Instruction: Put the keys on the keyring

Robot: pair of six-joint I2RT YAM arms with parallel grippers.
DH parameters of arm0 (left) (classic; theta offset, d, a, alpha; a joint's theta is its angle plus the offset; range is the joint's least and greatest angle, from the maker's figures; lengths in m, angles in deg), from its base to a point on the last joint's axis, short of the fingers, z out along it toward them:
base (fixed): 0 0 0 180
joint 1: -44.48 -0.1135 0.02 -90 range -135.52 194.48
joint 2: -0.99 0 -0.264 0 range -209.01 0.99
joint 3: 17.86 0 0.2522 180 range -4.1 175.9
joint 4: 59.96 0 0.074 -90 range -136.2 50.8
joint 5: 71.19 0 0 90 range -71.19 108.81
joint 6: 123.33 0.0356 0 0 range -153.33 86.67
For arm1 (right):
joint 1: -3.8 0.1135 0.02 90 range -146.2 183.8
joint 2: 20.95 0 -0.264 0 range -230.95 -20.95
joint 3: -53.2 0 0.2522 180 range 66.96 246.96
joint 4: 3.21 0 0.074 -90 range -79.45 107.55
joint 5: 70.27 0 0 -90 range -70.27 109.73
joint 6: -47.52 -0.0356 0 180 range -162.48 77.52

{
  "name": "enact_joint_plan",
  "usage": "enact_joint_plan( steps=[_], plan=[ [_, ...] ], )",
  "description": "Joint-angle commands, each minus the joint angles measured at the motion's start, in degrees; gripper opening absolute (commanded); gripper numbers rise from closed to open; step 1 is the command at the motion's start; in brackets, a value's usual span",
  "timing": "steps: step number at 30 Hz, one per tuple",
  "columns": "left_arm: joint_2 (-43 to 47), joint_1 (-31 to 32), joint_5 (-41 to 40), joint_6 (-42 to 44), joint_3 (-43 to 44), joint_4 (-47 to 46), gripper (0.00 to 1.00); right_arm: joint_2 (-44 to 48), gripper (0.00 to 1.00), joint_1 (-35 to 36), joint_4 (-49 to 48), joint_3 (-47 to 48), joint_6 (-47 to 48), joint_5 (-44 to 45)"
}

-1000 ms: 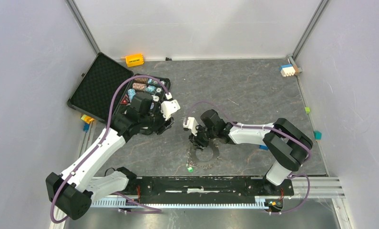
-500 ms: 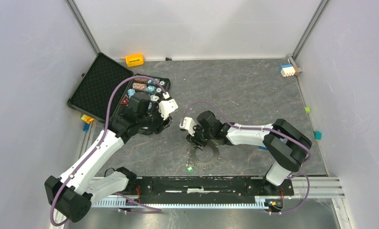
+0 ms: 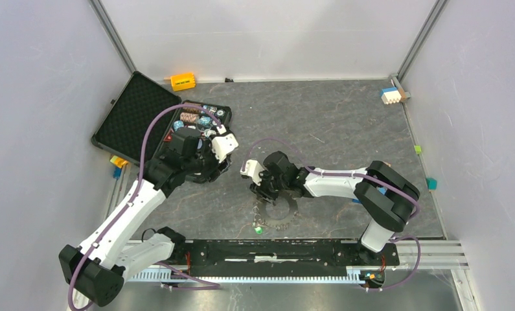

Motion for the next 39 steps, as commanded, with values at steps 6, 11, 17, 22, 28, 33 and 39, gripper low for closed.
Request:
enact_joint_plan(
  steps=[6, 11, 17, 22, 28, 33, 39],
  plan=[
    [1.1, -0.54, 0.71, -1.53, -0.17, -2.06, 0.61, 0.96, 0.29, 0.2, 0.36, 1.75, 2.34, 3.44],
    [1.33, -0.55, 0.49, -1.34, -0.27, -2.02, 0.62, 2.81, 0.22, 0.08, 2.18, 1.52, 4.62, 3.42],
    [0.68, -0.61, 0.7, -0.95, 0.71, -1.62, 0.62, 5.88, 0.19, 0.12, 6.32, 1.2, 8.98, 3.0],
    [-0.2, -0.63, 0.76, -0.31, 1.4, -1.49, 0.62, 7.12, 0.16, -0.04, 10.03, 1.17, 12.58, 2.82],
    [-0.92, -0.58, 1.31, 0.07, 1.83, -1.45, 0.62, 8.42, 0.15, -0.89, 13.07, 0.15, 17.45, -2.04],
    [-1.53, -0.59, 1.75, 0.33, 1.69, -1.83, 0.62, 6.11, 0.15, -2.85, 18.78, 3.99, 23.7, -11.78],
    [-0.77, -0.59, 0.37, 0.18, 1.76, -2.14, 0.62, 6.01, 0.24, -4.61, 16.38, 3.96, 21.99, -12.98]
  ],
)
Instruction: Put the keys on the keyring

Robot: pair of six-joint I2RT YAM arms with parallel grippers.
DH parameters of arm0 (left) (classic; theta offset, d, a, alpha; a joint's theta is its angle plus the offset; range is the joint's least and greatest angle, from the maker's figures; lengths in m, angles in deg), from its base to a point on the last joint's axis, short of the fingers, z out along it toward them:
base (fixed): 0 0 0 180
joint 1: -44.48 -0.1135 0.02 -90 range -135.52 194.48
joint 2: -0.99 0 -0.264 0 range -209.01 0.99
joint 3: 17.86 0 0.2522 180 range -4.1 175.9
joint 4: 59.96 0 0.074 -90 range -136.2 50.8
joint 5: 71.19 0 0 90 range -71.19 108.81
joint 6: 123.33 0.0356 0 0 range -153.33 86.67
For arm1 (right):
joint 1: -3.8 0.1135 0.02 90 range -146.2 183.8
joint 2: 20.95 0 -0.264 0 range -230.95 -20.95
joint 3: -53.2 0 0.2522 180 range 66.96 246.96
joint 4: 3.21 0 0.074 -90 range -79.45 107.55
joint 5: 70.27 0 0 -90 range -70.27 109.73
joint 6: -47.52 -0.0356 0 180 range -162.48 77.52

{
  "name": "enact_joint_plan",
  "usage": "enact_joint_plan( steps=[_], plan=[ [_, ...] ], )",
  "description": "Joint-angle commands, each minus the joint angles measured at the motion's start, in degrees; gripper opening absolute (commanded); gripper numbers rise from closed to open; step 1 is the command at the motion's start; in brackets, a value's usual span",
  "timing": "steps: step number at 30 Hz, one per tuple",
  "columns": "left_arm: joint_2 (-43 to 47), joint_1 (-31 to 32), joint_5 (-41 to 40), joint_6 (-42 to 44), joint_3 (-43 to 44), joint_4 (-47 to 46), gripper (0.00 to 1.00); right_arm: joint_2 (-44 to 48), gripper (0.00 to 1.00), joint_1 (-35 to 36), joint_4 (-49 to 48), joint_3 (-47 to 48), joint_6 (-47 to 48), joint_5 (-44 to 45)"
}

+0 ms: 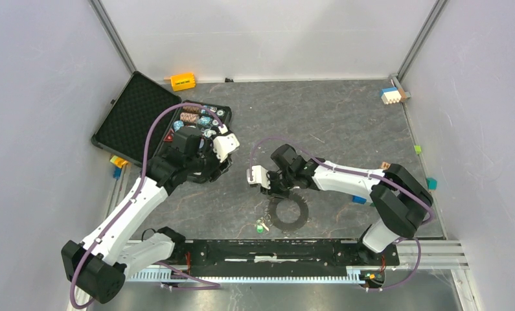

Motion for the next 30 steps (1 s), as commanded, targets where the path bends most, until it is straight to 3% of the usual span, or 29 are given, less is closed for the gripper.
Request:
enact_joint_plan(
  steps=[1, 4, 9, 30],
  plan=[
    [0.98, -0.37, 0.1, 0.1, 1.85, -2.04, 0.62, 1.56, 0.28, -1.04, -2.52, 0.3, -1.06, -3.76],
    [1.1, -0.37, 0.17, 0.04, 1.63, -2.3, 0.62, 2.83, 0.35, -1.39, -4.66, -0.61, -6.54, -1.87],
    [0.38, -0.37, 0.3, -0.43, 1.75, -2.5, 0.62, 1.27, 0.37, -2.91, -2.75, -0.35, -11.6, 0.62],
    [-0.83, -0.37, 0.07, -1.34, 2.17, -2.26, 0.62, -3.53, 0.37, -5.29, 0.92, 1.61, -16.75, -6.98]
  ],
)
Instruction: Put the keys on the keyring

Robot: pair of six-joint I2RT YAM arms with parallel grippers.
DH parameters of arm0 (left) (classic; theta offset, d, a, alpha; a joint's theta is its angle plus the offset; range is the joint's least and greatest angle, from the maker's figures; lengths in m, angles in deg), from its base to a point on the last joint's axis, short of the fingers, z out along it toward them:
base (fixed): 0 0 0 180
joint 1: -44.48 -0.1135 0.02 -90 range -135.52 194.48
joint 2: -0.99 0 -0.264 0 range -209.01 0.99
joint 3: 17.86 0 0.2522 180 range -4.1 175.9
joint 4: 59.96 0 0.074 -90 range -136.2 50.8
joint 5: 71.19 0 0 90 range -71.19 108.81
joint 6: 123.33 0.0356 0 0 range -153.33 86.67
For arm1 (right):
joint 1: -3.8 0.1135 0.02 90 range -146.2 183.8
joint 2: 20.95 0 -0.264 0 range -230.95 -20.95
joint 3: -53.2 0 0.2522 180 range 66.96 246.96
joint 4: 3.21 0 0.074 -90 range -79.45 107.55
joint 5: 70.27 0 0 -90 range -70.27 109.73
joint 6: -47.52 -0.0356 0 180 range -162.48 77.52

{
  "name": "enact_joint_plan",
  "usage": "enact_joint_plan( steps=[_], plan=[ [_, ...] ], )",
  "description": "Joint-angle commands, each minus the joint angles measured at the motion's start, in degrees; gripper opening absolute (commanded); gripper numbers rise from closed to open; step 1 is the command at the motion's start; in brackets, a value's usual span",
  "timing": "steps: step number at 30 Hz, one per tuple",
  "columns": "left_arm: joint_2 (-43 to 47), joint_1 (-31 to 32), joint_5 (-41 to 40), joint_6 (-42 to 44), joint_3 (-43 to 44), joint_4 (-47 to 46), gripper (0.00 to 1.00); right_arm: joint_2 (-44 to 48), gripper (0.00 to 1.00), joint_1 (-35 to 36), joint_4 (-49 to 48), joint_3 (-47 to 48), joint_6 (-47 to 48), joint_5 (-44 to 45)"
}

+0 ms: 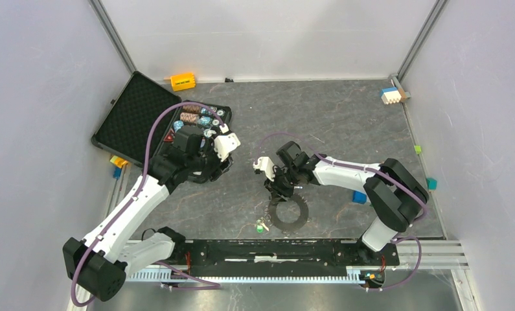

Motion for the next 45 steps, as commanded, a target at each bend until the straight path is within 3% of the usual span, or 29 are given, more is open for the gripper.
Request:
enact_joint_plan(
  steps=[1, 21, 45],
  plan=[
    [0.24, -0.37, 0.28, -1.36, 1.98, -1.82, 0.62, -1.4, 0.37, -0.28, -0.48, 1.98, -2.0, -3.24],
    [0.04, -0.32, 0.59, -1.4, 1.87, -1.8, 0.63, -4.2, 0.31, 0.15, 0.5, 6.47, -4.48, 4.04],
    [0.08, -0.37, 0.8, -1.74, 1.81, -1.49, 0.63, -4.41, 0.35, 2.79, 3.26, 7.06, -2.73, 6.99]
  ],
)
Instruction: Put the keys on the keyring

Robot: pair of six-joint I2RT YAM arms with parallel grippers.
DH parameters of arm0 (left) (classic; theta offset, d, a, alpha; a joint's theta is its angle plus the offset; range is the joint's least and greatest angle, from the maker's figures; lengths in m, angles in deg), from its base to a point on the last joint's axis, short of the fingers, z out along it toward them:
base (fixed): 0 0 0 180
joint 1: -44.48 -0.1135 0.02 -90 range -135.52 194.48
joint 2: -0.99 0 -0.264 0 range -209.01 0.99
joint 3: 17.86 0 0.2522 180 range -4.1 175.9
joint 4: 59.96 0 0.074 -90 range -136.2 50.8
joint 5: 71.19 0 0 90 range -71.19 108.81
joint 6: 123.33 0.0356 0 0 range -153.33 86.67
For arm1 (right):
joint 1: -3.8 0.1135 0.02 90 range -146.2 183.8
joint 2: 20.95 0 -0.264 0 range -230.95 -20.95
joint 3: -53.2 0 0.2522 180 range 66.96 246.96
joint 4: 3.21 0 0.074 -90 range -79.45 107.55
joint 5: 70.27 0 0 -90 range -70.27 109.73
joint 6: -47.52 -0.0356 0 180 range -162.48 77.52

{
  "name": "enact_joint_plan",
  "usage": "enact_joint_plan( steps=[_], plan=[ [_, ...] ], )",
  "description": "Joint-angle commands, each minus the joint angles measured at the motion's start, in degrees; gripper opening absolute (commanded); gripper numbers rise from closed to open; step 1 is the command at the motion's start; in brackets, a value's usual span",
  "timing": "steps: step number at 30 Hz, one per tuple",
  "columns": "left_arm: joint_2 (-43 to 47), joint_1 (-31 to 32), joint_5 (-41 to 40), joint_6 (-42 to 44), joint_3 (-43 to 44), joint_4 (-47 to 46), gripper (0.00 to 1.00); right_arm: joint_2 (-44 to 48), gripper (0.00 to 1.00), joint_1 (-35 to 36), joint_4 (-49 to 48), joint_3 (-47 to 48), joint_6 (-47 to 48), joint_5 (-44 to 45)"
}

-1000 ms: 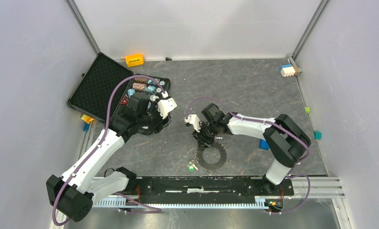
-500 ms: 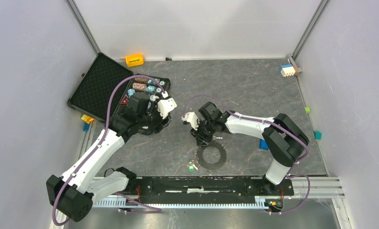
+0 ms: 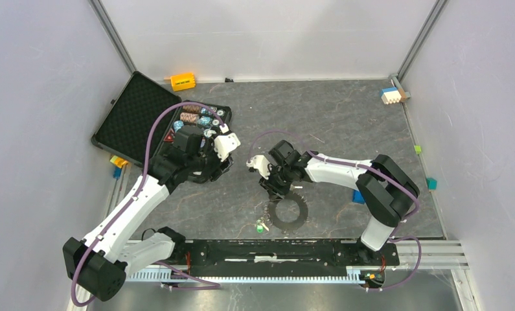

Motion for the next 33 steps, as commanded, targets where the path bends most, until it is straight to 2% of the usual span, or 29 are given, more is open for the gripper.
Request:
enact_joint_plan(
  steps=[1, 9, 23, 26, 31, 33],
  plan=[
    [0.19, -0.35, 0.84, -1.68, 1.81, -1.49, 0.63, -0.42, 0.35, 0.71, -0.61, 1.71, 0.75, 0.82],
    [0.37, -0.35, 1.02, -1.51, 1.64, -1.49, 0.63, -1.05, 0.34, 1.06, -0.84, 2.35, 1.0, 2.24],
    [0.65, -0.39, 1.21, -1.54, 1.45, -1.45, 0.63, 0.3, 0.21, 1.07, -0.68, 2.17, 2.07, 3.78],
    [0.65, -0.41, 1.11, -1.5, 1.45, -1.41, 0.63, 0.69, 0.16, 1.07, -0.92, 2.22, 1.98, 3.05],
    [0.46, -0.37, 0.81, -1.31, 1.61, -1.49, 0.63, 2.1, 0.01, 0.98, -0.75, 3.08, 2.86, 2.33],
    [0.26, -0.37, 0.77, -1.21, 1.72, -1.65, 0.63, 3.35, 0.0, 0.87, -0.86, 3.33, 3.83, 1.79]
  ],
)
